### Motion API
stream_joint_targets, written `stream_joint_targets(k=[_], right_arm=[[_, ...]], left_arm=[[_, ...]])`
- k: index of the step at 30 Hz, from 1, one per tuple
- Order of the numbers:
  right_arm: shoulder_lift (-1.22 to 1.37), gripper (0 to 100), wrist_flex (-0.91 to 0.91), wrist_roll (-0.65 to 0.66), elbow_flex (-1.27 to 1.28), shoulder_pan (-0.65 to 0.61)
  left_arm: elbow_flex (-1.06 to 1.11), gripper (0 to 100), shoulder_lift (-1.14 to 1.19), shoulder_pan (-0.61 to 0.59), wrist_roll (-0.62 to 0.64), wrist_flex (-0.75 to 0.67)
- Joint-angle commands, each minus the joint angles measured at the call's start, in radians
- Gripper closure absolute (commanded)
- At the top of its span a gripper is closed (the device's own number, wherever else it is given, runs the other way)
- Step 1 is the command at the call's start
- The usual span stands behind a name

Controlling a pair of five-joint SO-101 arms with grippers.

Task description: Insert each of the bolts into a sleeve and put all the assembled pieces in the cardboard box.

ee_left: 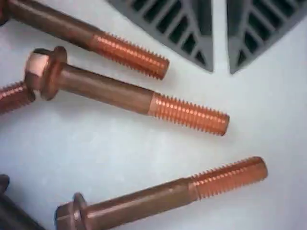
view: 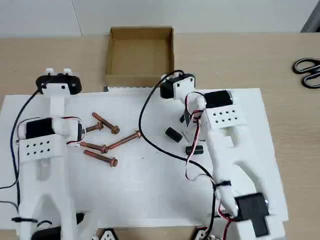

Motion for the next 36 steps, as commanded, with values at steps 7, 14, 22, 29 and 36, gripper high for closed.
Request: stream_joint_targets(k=[7,14,22,29,36], right_arm=[[0.085,86.9,-0.048,0.06,-0.11,-0.122],[0.236,86.8,-0.051,0.066,-0.253,-0.139],[0.337,86.8,-0.054,0.069,-0.285,-0.139],[0.372,87.2,-0.087,0.071,-0.285,-0.145],[0.407,87.2,-0.09,0.104,-0.285,-0.145]], left_arm=[[-0.016,90,0.002,-0.003,-0.005,-0.031],[-0.016,88,0.003,-0.005,-0.009,-0.072],[-0.016,88,0.003,-0.005,-0.011,-0.072],[-0.016,88,0.003,-0.005,-0.011,-0.072],[-0.015,88,0.003,-0.005,-0.011,-0.072]])
